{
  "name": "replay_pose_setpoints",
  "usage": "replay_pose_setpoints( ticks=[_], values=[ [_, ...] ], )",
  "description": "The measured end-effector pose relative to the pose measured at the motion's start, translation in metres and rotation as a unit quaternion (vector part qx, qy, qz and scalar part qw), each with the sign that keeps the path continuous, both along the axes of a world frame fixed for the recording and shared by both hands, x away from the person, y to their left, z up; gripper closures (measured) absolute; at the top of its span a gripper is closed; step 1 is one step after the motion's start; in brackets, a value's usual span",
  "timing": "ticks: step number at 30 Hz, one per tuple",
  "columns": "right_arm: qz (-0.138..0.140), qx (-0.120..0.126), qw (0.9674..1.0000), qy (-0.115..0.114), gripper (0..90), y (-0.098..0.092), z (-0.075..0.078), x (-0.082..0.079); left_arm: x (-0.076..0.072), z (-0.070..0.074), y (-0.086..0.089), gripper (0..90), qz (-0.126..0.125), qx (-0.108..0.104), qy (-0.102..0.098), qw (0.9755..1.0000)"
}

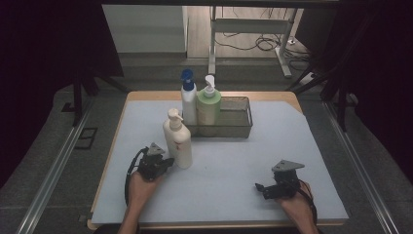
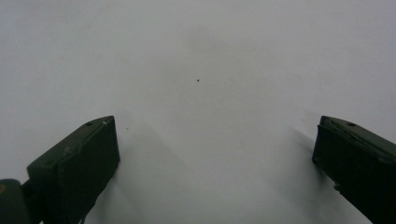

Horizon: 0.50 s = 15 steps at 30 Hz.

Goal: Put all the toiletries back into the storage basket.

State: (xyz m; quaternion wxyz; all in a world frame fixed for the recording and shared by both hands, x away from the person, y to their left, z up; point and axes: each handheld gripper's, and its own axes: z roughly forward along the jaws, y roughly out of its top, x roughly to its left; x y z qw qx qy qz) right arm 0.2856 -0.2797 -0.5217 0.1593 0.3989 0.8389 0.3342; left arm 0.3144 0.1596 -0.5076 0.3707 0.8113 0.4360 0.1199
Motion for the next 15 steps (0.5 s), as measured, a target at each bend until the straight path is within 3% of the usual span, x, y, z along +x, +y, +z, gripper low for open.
replay_pose_setpoints(
  ticks=[8, 15],
  values=[
    [0.000, 0.000, 1.0000, 0.001, 0.1, 0.000, 0.000, 0.000, 0.002, 0.000, -0.011, 88.5, -0.016, 0.008, 0.000, 0.9998],
    [0.000, 0.000, 1.0000, 0.002, 0.0, 0.000, 0.000, 0.000, -0.005, 0.000, -0.011, 78.0, -0.014, 0.019, -0.006, 0.9997]
  ],
)
